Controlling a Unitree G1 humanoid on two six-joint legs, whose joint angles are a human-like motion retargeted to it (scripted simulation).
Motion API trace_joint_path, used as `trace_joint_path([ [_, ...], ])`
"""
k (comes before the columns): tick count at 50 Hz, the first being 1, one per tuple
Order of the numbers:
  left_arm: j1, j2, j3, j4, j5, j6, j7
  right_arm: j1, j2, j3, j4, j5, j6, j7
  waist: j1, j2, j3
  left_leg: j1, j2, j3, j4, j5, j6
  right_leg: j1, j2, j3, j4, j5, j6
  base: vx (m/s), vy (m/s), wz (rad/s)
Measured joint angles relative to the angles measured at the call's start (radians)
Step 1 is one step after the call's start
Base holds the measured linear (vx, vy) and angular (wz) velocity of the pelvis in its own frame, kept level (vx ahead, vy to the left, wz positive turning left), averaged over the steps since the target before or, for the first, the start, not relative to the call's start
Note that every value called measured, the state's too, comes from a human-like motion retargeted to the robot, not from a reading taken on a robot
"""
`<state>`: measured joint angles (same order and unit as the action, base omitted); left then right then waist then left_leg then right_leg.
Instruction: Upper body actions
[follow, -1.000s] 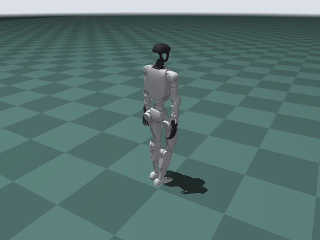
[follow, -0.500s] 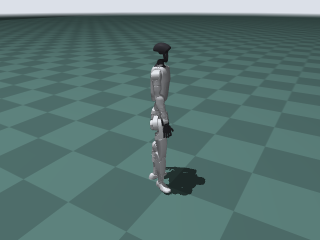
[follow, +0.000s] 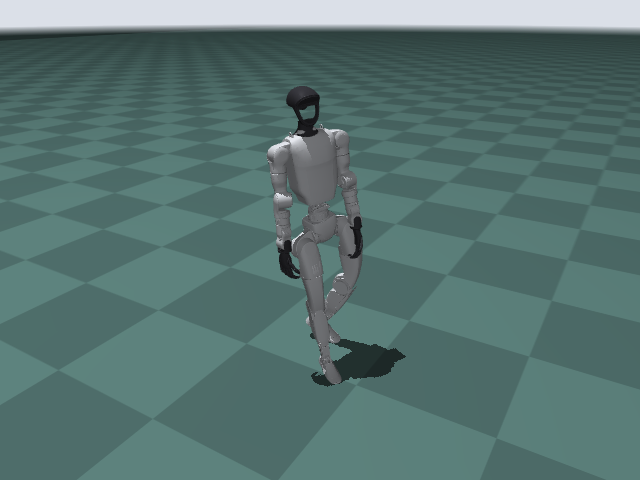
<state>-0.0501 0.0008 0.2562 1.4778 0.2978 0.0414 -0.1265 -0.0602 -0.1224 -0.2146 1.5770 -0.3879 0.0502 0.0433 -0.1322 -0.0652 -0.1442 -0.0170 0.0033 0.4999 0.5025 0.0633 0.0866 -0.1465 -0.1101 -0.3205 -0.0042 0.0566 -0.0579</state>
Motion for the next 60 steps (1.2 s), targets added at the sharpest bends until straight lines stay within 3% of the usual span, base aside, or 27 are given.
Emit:
trace_joint_path([
  [5,-0.008,-0.010,-0.084,-0.027,0.079,-0.021,0.001,0.009,0.013,0.026,-0.005,-0.034,-0.021,0.009,0.022,0.021,0.044,-0.046,-0.048,-0.071,-0.111,-0.112,0.017,0.018,0.028,0.049,-0.001,0.018,-0.002,-0.11,-0.04,-1.20],
  [7,-0.004,-0.005,-0.112,-0.037,0.125,-0.028,0.009,0.016,0.013,0.035,0.008,-0.044,-0.034,-0.002,0.034,0.054,0.057,-0.061,-0.065,-0.121,-0.230,-0.112,-0.012,0.027,0.071,0.068,-0.003,0.021,-0.006,0.00,-0.05,-1.03],
  [8,0.000,-0.003,-0.122,-0.040,0.146,-0.031,0.016,0.019,0.012,0.038,0.017,-0.046,-0.037,-0.013,0.038,0.076,0.061,-0.069,-0.070,-0.153,-0.297,-0.098,-0.035,0.032,0.098,0.075,-0.005,0.021,-0.009,0.05,-0.06,-0.89],
  [10,0.012,0.000,-0.140,-0.041,0.180,-0.037,0.033,0.028,0.008,0.040,0.040,-0.049,-0.037,-0.037,0.041,0.096,0.069,-0.088,-0.097,-0.212,-0.411,0.057,0.044,0.051,0.125,0.091,-0.008,0.018,-0.013,0.10,-0.06,-0.53],
  [12,0.022,0.007,-0.148,-0.033,0.197,-0.037,0.041,0.039,0.002,0.037,0.063,-0.047,-0.029,-0.047,0.008,0.120,0.061,-0.066,-0.073,-0.239,-0.414,-0.001,-0.036,0.051,0.145,0.080,-0.005,0.011,-0.018,0.12,-0.08,0.10],
  [18,0.051,0.020,-0.088,-0.001,0.179,-0.011,0.038,0.070,-0.011,0.017,0.112,0.001,-0.010,-0.022,-0.014,0.124,0.068,-0.059,-0.071,-0.244,-0.434,-0.003,-0.035,0.061,0.153,0.073,0.006,-0.002,-0.024,0.06,-0.12,0.14],
  [25,0.116,0.021,0.000,0.012,0.081,0.000,0.049,0.091,-0.028,0.038,0.123,-0.001,0.019,-0.008,0.048,0.105,0.079,-0.061,-0.090,-0.268,-0.461,0.010,-0.024,0.069,0.146,0.045,0.003,-0.008,-0.040,0.05,-0.17,0.21],
  [34,0.127,0.016,0.006,0.013,0.050,-0.002,0.071,0.034,-0.042,0.097,0.037,-0.143,0.004,-0.028,0.139,0.107,0.163,-0.124,-0.143,-0.369,-0.476,0.063,-0.010,0.078,0.101,-0.102,-0.025,-0.014,-0.042,-0.13,-0.18,0.90],
  [37,0.127,0.013,-0.022,0.005,0.057,-0.011,0.087,0.041,-0.051,0.099,-0.003,-0.157,-0.013,-0.031,0.166,0.103,0.173,-0.133,-0.121,-0.245,-0.474,0.005,0.002,0.080,0.069,-0.190,-0.041,-0.017,-0.034,-0.02,-0.10,1.80],
  [42,0.143,0.015,-0.041,-0.009,0.068,-0.031,0.106,0.049,-0.052,0.101,-0.002,-0.163,0.003,-0.037,0.162,0.101,0.156,-0.065,-0.031,0.177,-0.483,-0.104,-0.031,0.088,0.034,-0.348,-0.050,-0.049,-0.029,0.08,-0.08,2.29],
  [44,0.145,0.020,-0.037,-0.007,0.070,-0.034,0.111,0.053,-0.047,0.098,0.007,-0.159,0.007,-0.033,0.149,0.100,0.141,-0.037,-0.013,0.270,-0.476,-0.123,-0.040,0.095,0.027,-0.415,-0.053,-0.069,-0.028,0.19,-0.10,2.56],
  [52,0.139,0.036,0.007,0.043,0.025,-0.036,0.155,0.071,-0.012,0.087,0.038,-0.154,0.005,-0.013,0.173,0.069,0.076,0.039,0.000,0.374,-0.420,-0.148,-0.038,0.106,-0.004,-0.613,-0.023,-0.145,-0.016,0.26,-0.12,2.01],
  [55,0.134,0.037,0.025,0.069,0.003,-0.035,0.164,0.062,-0.006,0.082,0.037,-0.167,0.005,-0.007,0.196,0.081,0.062,0.052,-0.021,0.331,-0.437,-0.126,-0.080,0.112,0.014,-0.673,-0.006,-0.168,-0.011,0.31,-0.07,1.24],
  [60,0.138,0.026,0.044,0.109,-0.002,-0.030,0.172,0.052,-0.017,0.081,0.013,-0.176,0.000,-0.006,0.247,0.109,0.056,0.056,-0.061,0.279,-0.533,-0.182,-0.078,0.127,0.040,-0.718,0.021,-0.183,-0.004,0.38,0.00,0.51],
])
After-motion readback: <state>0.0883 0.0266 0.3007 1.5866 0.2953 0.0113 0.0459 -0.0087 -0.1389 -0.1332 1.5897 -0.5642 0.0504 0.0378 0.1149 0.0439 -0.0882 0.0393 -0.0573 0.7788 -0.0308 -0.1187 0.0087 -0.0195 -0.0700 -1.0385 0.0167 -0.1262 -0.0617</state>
